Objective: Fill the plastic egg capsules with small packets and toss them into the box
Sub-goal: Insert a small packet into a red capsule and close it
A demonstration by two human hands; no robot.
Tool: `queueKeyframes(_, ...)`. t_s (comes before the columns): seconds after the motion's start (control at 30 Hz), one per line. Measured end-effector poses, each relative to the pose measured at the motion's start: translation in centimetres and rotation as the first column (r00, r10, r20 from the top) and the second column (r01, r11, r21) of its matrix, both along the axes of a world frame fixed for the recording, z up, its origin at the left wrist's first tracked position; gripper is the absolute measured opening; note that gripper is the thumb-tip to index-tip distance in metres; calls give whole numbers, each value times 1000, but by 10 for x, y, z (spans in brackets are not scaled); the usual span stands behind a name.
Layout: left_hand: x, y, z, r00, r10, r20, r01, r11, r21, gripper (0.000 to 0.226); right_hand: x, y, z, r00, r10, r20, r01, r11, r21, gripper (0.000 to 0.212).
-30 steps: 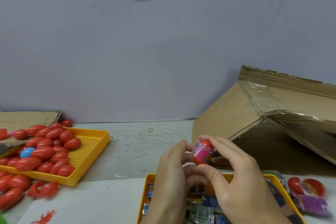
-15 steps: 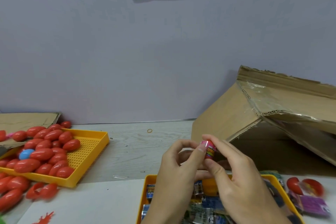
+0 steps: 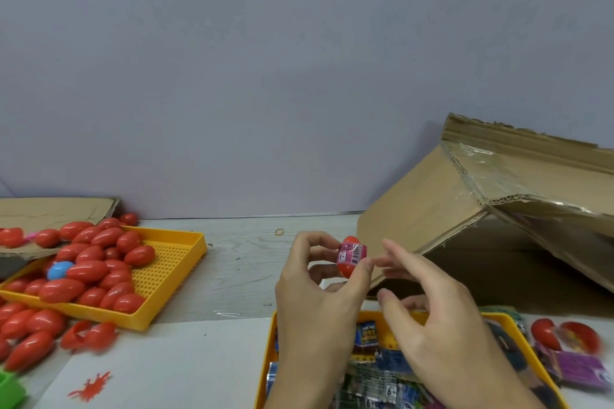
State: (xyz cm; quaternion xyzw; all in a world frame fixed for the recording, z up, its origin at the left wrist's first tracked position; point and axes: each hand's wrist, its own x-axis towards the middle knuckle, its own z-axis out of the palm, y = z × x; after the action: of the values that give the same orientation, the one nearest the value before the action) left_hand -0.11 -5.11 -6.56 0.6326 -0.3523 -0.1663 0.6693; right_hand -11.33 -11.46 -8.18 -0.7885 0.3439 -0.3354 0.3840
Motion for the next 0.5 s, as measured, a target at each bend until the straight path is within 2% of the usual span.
queueKeyframes(0.13,0,1,2,998,-2,-63,1,1000,-16,30,0,-1,-1,1000,-11,7,11,1000,-18,59)
queueKeyframes(0.37,-1,0,7,982,-63,-177,54,997,-55,16,1,-1,-1,1000,-14,6,14,1000,-19,59)
queueKeyframes(0.43,-1,-1,8,964,-87,-250,68,994,-82,11,1,-1,0,1000,-15,12,15,1000,-17,59)
queueKeyframes(0.5,-1,0,9,908,-142,-395,93,986,-141,10,1,-1,0,1000,-14,27,14,1000,-16,59)
